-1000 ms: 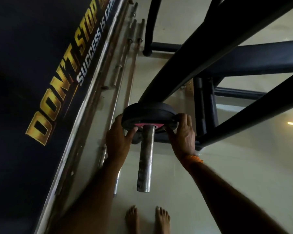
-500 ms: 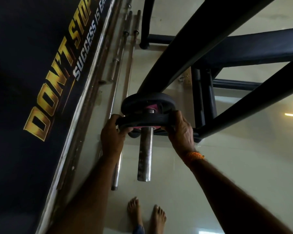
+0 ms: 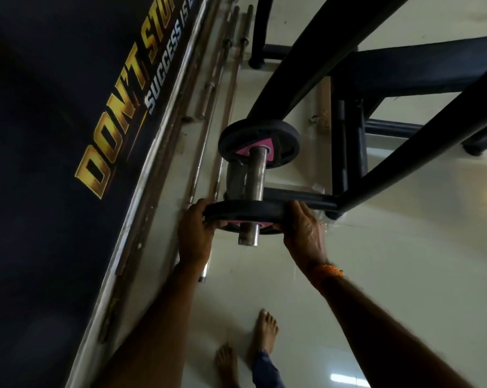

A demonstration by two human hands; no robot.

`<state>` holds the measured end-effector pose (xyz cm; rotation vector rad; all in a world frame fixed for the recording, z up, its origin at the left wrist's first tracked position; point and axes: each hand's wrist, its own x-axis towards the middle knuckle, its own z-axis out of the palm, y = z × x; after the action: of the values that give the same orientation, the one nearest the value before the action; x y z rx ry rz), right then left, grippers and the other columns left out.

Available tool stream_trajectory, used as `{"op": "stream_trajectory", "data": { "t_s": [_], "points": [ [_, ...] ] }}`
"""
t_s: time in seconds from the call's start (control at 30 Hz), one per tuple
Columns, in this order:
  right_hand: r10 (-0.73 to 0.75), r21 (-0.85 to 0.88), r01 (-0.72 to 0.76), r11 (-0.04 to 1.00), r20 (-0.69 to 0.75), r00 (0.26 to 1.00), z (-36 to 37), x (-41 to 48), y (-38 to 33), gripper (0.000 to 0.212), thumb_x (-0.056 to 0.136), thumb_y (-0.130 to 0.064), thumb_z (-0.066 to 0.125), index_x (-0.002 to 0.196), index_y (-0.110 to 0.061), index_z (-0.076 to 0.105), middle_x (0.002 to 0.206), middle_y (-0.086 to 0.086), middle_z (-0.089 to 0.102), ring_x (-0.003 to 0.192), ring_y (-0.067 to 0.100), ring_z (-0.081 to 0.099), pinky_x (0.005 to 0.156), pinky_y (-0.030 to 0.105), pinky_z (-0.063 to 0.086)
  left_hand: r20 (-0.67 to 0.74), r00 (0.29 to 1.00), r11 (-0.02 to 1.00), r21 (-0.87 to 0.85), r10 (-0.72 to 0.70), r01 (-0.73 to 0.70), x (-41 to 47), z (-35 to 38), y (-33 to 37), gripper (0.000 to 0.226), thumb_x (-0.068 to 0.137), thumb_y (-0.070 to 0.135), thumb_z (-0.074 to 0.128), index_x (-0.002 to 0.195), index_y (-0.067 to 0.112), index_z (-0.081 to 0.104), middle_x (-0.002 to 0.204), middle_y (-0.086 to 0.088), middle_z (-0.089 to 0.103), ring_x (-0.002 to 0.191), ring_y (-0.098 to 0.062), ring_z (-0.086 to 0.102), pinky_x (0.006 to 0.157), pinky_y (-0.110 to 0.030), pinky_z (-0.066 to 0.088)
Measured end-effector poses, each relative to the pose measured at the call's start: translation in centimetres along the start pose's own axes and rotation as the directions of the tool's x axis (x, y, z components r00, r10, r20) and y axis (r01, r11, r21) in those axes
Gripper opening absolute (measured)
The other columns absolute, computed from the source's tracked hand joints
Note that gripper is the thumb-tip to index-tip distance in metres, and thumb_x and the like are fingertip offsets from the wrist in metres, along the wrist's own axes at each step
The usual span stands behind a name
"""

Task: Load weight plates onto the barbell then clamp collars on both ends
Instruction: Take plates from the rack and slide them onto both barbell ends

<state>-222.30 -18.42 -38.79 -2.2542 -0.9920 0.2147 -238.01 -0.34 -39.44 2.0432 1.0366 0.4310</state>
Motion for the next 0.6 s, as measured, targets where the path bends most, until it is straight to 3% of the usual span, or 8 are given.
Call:
{"op": "stream_trajectory", "data": {
  "t_s": [0.13, 0.3, 0.4, 0.5, 0.6],
  "points": [
    [0.048, -0.005, -0.048, 0.999, 0.009, 0.999, 0.3, -5.3, -1.4, 0.027, 0.086, -0.004, 0.070, 0.102, -0.020, 0.056, 0.100, -0.004, 0.060, 0.089, 0.014, 0.056, 0.073, 0.034, 0.056, 0.009, 1.000, 1.000, -0.007, -0.021, 0.021, -4.7, -1.2, -1.4, 0.041, 0.080, 0.017, 0.082, 0.117, 0.017, 0.065, 0.114, -0.004, 0.071, 0.108, -0.021, 0.065, 0.086, -0.036, 0.057],
    [0.071, -0.010, -0.071, 0.997, 0.050, 0.996, -0.7, -12.4, -4.0, 0.032, 0.083, 0.000, 0.071, 0.105, -0.020, 0.057, 0.101, -0.002, 0.062, 0.089, 0.017, 0.059, 0.072, 0.037, 0.058, 0.066, 0.995, 0.997, -0.015, -0.073, 0.074, -11.9, -3.9, -1.8, 0.036, 0.079, 0.021, 0.082, 0.111, 0.021, 0.064, 0.109, 0.001, 0.070, 0.105, -0.020, 0.066, 0.083, -0.043, 0.059],
    [0.104, -0.007, -0.104, 0.995, 0.033, 0.994, -3.0, -16.7, -6.3, 0.037, 0.081, 0.003, 0.070, 0.109, -0.018, 0.057, 0.103, 0.001, 0.062, 0.090, 0.019, 0.060, 0.072, 0.039, 0.058, 0.089, 0.995, 0.999, -0.028, -0.034, 0.037, -16.5, -6.5, -0.3, 0.034, 0.081, 0.026, 0.080, 0.110, 0.026, 0.062, 0.107, 0.006, 0.068, 0.097, -0.020, 0.069, 0.074, -0.044, 0.062],
    [0.112, 0.008, -0.112, 0.994, -0.016, 0.994, -6.8, -20.4, -9.1, 0.034, 0.082, 0.001, 0.069, 0.109, -0.016, 0.057, 0.102, 0.002, 0.061, 0.089, 0.022, 0.060, 0.071, 0.041, 0.056, 0.086, 0.995, 0.999, -0.027, 0.045, -0.043, -20.3, -9.5, 2.9, 0.034, 0.083, 0.025, 0.080, 0.112, 0.023, 0.063, 0.110, 0.010, 0.067, 0.094, -0.019, 0.070, 0.074, -0.035, 0.062],
    [0.125, 0.030, -0.123, 0.992, -0.104, 0.987, -11.3, -23.5, -11.6, 0.039, 0.082, 0.004, 0.066, 0.112, -0.017, 0.056, 0.103, 0.002, 0.061, 0.090, 0.026, 0.060, 0.071, 0.041, 0.055, 0.084, 0.987, 0.990, -0.011, 0.140, -0.139, -22.9, -11.9, 7.1, 0.038, 0.082, 0.027, 0.082, 0.115, 0.016, 0.066, 0.109, 0.004, 0.068, 0.094, -0.010, 0.063, 0.072, -0.010, 0.048]
  ]
}}
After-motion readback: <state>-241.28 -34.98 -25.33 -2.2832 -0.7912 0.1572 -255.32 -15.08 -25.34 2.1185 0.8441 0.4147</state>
